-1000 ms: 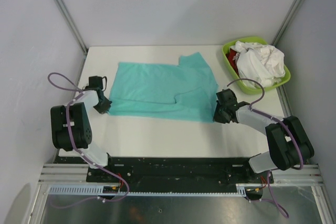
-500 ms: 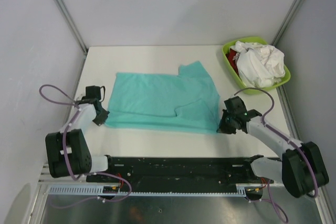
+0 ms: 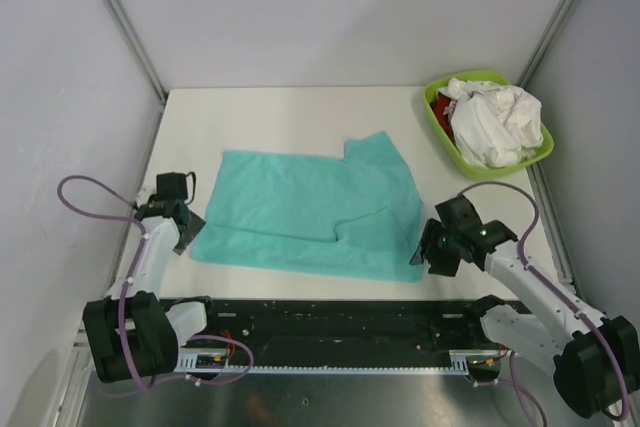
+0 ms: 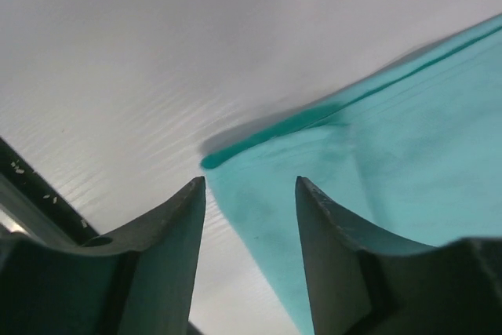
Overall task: Fold and stack the t-shirts
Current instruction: Fold the flattened tshirt in 1/3 of the way, then grap the side of the flattened tshirt furthest away from the robot with both arms
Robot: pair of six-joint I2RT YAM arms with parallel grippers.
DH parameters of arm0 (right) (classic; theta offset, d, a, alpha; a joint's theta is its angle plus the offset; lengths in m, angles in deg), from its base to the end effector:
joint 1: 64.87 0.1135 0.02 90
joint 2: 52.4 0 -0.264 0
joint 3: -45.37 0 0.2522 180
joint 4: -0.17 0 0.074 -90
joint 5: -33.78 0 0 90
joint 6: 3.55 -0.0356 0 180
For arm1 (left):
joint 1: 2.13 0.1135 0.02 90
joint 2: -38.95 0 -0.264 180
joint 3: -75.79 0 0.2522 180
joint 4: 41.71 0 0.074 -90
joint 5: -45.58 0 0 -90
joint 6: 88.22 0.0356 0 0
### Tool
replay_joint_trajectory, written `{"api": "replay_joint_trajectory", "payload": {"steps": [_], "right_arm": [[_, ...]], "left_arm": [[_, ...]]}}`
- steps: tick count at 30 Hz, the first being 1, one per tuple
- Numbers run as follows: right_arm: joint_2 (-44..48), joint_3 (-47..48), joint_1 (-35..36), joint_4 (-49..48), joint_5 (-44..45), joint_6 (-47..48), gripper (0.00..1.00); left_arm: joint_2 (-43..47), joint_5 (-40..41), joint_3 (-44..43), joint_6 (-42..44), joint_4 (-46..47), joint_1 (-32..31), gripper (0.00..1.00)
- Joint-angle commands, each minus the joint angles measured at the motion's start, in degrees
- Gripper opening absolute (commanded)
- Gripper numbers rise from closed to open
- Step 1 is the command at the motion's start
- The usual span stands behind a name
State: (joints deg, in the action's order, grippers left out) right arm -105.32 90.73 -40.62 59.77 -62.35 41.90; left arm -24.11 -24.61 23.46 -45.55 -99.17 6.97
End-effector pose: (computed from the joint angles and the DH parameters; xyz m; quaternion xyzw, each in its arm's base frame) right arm 0.1382 0.0664 0.1901 0.1621 0.9653 0.1549 0.1335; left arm 0.1838 0.0417 0.2021 -0.4860 0.8370 0.0986 0.2314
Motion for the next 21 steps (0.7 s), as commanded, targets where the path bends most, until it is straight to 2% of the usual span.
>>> {"api": "replay_joint_trajectory", "payload": {"steps": [1,4,6,10,15,21], "right_arm": [[-3.67,11.59,0.06,-1.11,6.01,4.24,0.58],[-10.83,19.85,-0.27,-5.26,11.47,9.14,0.58],[-16.49,24.66,-1.49,-9.60,13.02,11.86,0.57],[-27.69,31.81,-4.91,-20.37,10.72,15.32,0.54],[-42.03,39.32,-8.26,-29.95,8.77,18.36,0.51],[-56.18,48.00,-11.36,-35.93,6.93,20.69,0.50]], "left_arm": [[0.47,1.84,-9.72,6.90,2.74,-0.75,0.57],[-3.74,0.18,-15.80,11.50,7.51,-3.08,0.59],[-9.99,-2.36,-20.93,13.08,9.91,-4.81,0.59],[-26.19,-5.79,-34.48,14.57,11.60,-7.65,0.54],[-42.50,-7.34,-46.69,13.67,11.96,-7.98,0.48],[-53.72,-9.10,-55.18,13.58,12.06,-7.92,0.46]]}}
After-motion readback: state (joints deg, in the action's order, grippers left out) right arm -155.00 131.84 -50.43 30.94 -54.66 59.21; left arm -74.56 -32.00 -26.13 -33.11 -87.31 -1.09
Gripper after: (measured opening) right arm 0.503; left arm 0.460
